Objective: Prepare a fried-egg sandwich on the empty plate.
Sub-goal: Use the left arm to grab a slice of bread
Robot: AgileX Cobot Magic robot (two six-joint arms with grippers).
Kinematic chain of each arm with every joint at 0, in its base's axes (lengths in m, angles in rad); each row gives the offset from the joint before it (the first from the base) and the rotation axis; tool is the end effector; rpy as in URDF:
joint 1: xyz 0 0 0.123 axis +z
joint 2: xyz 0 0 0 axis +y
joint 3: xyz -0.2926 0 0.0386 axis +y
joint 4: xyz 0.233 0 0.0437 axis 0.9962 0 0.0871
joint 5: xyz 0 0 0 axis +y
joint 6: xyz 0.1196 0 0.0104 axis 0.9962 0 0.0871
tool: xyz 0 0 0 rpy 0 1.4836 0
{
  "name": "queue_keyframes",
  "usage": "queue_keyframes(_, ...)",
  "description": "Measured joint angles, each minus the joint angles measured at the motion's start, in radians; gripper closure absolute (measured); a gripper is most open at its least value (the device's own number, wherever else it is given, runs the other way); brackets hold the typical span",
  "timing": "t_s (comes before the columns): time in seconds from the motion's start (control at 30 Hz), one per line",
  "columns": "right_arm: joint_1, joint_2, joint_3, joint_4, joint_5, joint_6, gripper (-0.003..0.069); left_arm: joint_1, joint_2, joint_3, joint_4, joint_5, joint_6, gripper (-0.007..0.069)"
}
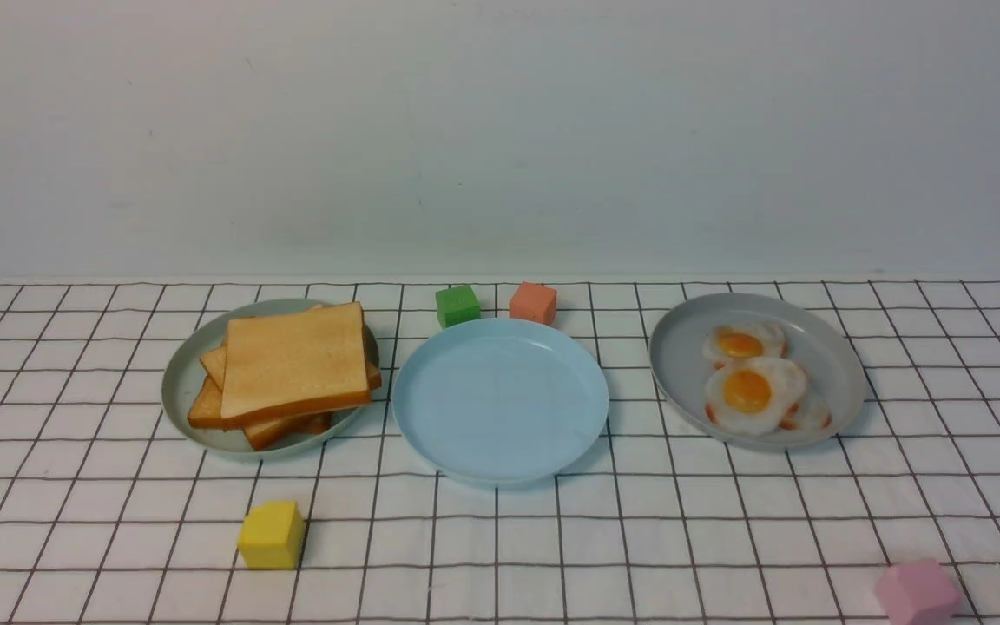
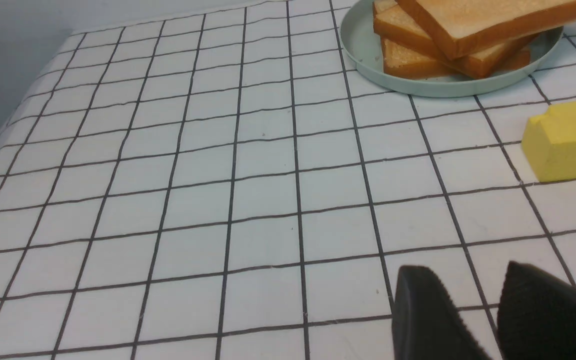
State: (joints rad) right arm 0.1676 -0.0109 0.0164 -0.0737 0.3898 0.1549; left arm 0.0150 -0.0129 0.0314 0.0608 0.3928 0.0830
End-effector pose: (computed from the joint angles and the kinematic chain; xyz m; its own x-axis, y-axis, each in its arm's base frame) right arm 0.0544 0.0058 0.1645 -0.3091 0.0355 -0.9504 -0.1141 0.9907 0.0741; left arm 0.0544 0.0036 0.1590 -0.3199 0.1339 -0.9380 0.0074 0.9903 0.1389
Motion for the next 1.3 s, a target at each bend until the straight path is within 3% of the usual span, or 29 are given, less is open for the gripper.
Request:
queue_keyframes(0.7,0.0,0.0,0.0,0.0,0.0,0.0,0.0418,0.0,0.0,0.0,-0.006,-0.039,-0.009,0.0386)
queue_keyframes(0.77,0.0,0.0,0.0,0.0,0.0,0.0,0.0418,0.0,0.0,0.0,-0.078,-0.089,-0.072,0.0386)
queue_keyframes(0.87,0.0,0.0,0.0,0.0,0.0,0.0,0.0418,0.0,0.0,0.0,-0.35,-0.165,-0.25,0.0386)
queue_keyframes(1.03,0.0,0.0,0.0,0.0,0.0,0.0,0.0418,0.0,0.0,0.0,-0.641,-0.253,-0.421,0.0386)
queue_keyframes(1.17,0.0,0.0,0.0,0.0,0.0,0.0,0.0418,0.0,0.0,0.0,-0.793,-0.302,-0.461,0.0386)
queue_keyframes(1.3,0.0,0.0,0.0,0.0,0.0,0.0,0.0418,0.0,0.0,-0.054,-0.827,-0.243,-0.427,0.0405)
